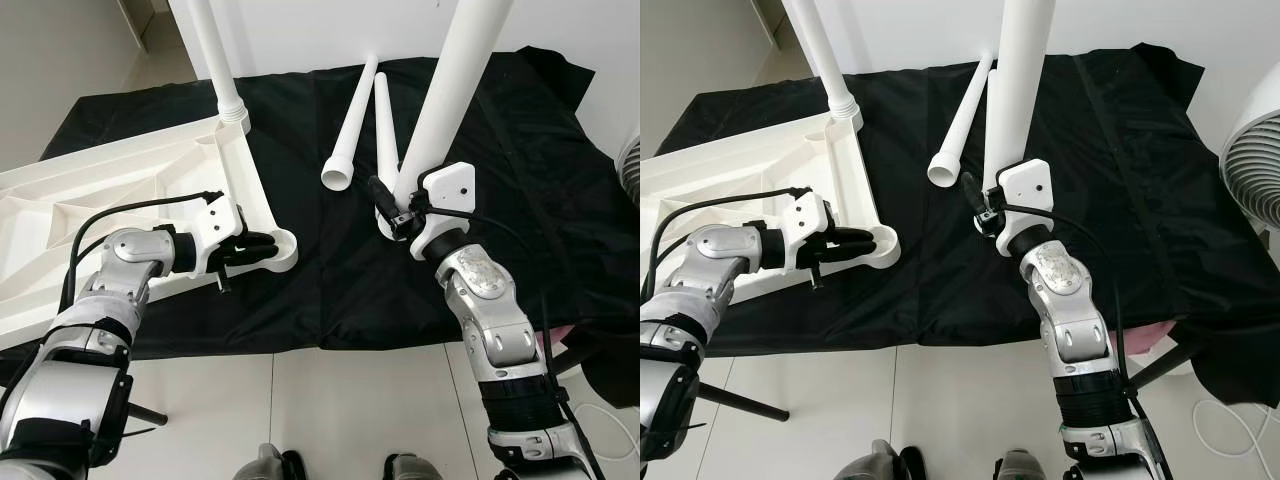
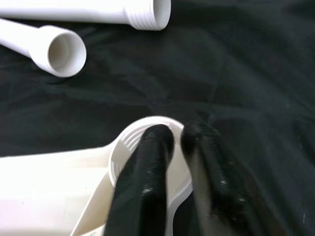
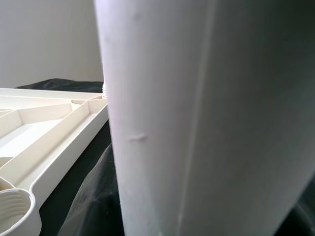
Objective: Building children table
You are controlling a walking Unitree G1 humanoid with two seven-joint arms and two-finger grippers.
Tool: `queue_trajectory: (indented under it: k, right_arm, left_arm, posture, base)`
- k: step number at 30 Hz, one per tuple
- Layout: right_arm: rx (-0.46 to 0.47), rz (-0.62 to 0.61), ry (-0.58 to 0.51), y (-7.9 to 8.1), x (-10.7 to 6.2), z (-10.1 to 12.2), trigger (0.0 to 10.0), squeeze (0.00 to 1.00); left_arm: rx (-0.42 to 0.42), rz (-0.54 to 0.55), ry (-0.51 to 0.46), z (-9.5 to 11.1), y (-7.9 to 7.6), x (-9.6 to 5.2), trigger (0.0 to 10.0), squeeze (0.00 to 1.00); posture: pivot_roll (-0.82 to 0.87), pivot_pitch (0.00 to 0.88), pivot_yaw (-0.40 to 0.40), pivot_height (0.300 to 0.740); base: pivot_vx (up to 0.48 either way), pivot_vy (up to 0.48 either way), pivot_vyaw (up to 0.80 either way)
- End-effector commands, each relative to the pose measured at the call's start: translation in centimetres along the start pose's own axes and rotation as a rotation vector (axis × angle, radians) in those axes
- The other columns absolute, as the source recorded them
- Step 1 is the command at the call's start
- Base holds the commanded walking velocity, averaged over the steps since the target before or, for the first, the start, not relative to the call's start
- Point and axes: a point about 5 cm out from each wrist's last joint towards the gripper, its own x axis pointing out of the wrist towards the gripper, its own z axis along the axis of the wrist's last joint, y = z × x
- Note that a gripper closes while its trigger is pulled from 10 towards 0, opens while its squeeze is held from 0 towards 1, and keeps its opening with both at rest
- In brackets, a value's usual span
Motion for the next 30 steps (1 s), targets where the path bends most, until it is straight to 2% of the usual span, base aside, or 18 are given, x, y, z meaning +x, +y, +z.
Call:
queue_trajectory:
  k: [1, 5, 9, 11, 12, 13, 14, 17, 20, 22, 24, 26, 30]
  right_arm:
    - [0.005, 0.019, -0.028, 0.5, 0.5, 0.4, 10.0, 0.00]
    - [0.005, 0.019, -0.029, 0.5, 0.5, 0.4, 10.0, 0.00]
    - [0.006, 0.020, -0.029, 0.5, 0.5, 0.4, 10.0, 0.00]
    - [0.007, 0.018, -0.030, 0.5, 0.5, 0.4, 10.0, 0.00]
    - [0.009, 0.016, -0.030, 0.5, 0.5, 0.4, 10.0, 0.00]
    - [0.010, 0.014, -0.030, 0.5, 0.5, 0.4, 10.0, 0.00]
    - [0.012, 0.012, -0.030, 0.5, 0.5, 0.4, 10.0, 0.00]
    - [0.014, 0.011, -0.031, 0.5, 0.5, 0.4, 10.0, 0.00]
    - [0.024, 0.003, -0.032, 0.6, 0.5, 0.4, 10.0, 0.00]
    - [0.026, 0.002, -0.033, 0.6, 0.5, 0.4, 10.0, 0.00]
    - [0.030, -0.005, -0.034, 0.6, 0.5, 0.5, 10.0, 0.00]
    - [0.032, -0.008, -0.035, 0.6, 0.5, 0.6, 10.0, 0.00]
    - [0.033, -0.010, -0.037, 0.5, 0.6, 0.7, 10.0, 0.00]
  left_arm:
    - [-0.043, 0.002, 0.001, -0.4, 0.0, -0.6, 10.0, 1.00]
    - [-0.079, 0.026, -0.016, -0.1, 0.6, -0.9, 10.0, 1.00]
    - [-0.058, 0.061, 0.006, 0.0, 1.1, -1.3, 10.0, 1.00]
    - [-0.026, 0.123, 0.049, -0.1, 1.8, -2.1, 10.0, 1.00]
    - [-0.003, 0.175, 0.083, -0.2, 2.3, -2.7, 10.0, 0.85]
    - [0.013, 0.210, 0.105, -0.2, 2.6, -3.1, 10.0, 0.85]
    - [0.029, 0.266, 0.127, -0.3, 3.1, -3.5, 10.0, 0.00]
    - [0.039, 0.304, 0.141, -0.3, 3.4, -3.8, 10.0, 0.00]
    - [0.078, 0.449, 0.225, -0.7, 4.4, -5.2, 10.0, 0.00]
    - [0.080, 0.470, 0.239, -0.8, 4.5, -5.4, 10.0, 0.00]
    - [0.020, 0.537, 0.269, -1.3, 4.8, -5.7, 10.0, 0.00]
    - [-0.009, 0.556, 0.282, -1.5, 4.8, -5.8, 10.0, 0.00]
    - [-0.020, 0.597, 0.321, -1.9, 4.8, -6.0, 10.0, 0.00]
  posture:
    - [-0.08, 0.126, 0.159, 0.740]
    - [-0.08, 0.124, 0.156, 0.740]
    - [-0.08, 0.124, 0.156, 0.740]
    - [-0.08, 0.124, 0.156, 0.740]
    - [-0.08, 0.125, 0.153, 0.740]
    - [-0.08, 0.125, 0.153, 0.740]
    - [-0.08, 0.123, 0.148, 0.740]
    - [-0.08, 0.123, 0.148, 0.740]
    - [-0.08, 0.122, 0.145, 0.740]
    - [-0.08, 0.122, 0.145, 0.740]
    - [-0.09, 0.125, 0.131, 0.740]
    - [-0.09, 0.125, 0.131, 0.740]
    - [-0.10, 0.128, 0.120, 0.740]
  base:
    - [0.000, 0.000, 0.00]
    - [0.000, 0.000, 0.00]
    - [0.000, 0.000, 0.00]
    - [0.000, 0.000, 0.00]
    - [0.000, 0.000, 0.00]
    - [0.000, 0.000, 0.00]
    - [0.000, 0.000, 0.00]
    - [0.000, 0.000, 0.00]
    - [0.000, 0.000, 0.00]
    - [0.000, 0.000, 0.00]
    - [0.000, 0.000, 0.00]
    - [0.000, 0.000, 0.00]
    - [0.000, 0.000, 0.00]
